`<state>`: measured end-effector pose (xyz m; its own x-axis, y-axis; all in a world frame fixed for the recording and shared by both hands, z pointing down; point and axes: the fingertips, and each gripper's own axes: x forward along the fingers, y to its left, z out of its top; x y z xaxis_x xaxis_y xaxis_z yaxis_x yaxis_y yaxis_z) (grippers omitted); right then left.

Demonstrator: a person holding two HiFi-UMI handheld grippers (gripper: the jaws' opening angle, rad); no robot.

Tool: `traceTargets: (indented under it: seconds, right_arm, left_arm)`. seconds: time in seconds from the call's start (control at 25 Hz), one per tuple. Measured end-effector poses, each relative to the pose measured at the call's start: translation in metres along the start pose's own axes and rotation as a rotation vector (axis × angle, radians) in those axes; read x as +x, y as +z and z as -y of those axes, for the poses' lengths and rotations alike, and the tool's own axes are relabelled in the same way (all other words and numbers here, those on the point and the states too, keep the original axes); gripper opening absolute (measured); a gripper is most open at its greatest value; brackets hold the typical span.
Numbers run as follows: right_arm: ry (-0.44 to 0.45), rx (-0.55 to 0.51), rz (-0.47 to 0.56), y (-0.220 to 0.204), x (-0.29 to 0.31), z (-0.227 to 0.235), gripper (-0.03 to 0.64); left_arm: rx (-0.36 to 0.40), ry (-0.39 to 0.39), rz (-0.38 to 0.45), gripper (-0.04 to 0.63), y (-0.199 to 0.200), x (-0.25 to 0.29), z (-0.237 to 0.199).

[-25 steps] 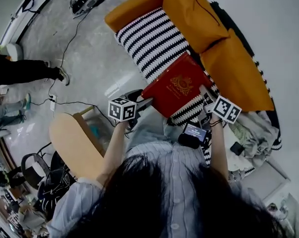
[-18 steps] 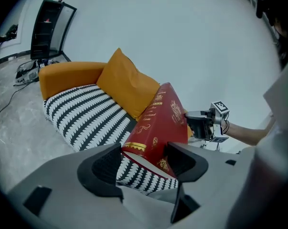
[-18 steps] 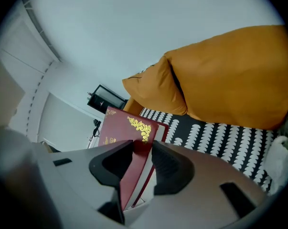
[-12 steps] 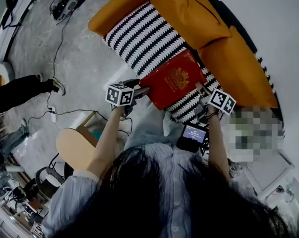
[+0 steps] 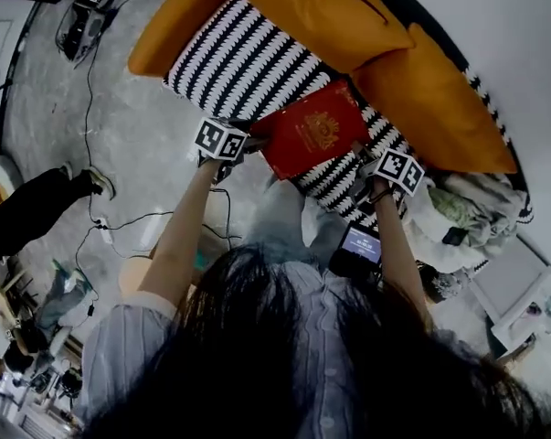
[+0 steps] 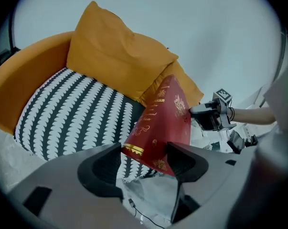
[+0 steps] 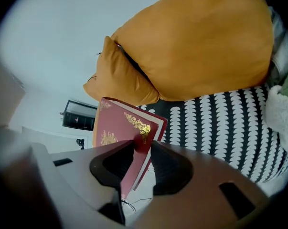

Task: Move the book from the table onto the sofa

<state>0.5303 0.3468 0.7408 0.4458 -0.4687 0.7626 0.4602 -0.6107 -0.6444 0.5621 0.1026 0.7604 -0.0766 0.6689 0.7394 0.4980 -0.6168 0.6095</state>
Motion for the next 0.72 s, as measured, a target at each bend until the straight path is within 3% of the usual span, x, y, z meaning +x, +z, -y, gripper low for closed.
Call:
traceTargets:
  seconds: [0.28, 0.4, 0.56, 0.72]
  right_arm:
    - [-0.05, 0.176, 0.084, 0.015, 0.02, 0.019, 0.12]
    - [-0.076, 0.191, 0.155, 0.025, 0.027, 0.026, 0.117]
    - [-0.101, 0.128, 0.149, 0.032, 0.031, 0.03, 0.117]
    - [-0.121, 0.016, 0.104, 0.031, 0.034, 0.025, 0.117]
  left_arm:
    - [0.049, -0.017, -0.056, 0.308, 0.045, 0.024, -0.029]
    - [0.029, -0.02, -0.012, 0.307, 0.075, 0.028, -0.041]
    - [-0.004, -0.03, 0.076, 0.308, 0.107, 0.031, -0.047]
    - [-0.029, -0.052, 0.085, 0.308, 0.106, 0.034, -0.047]
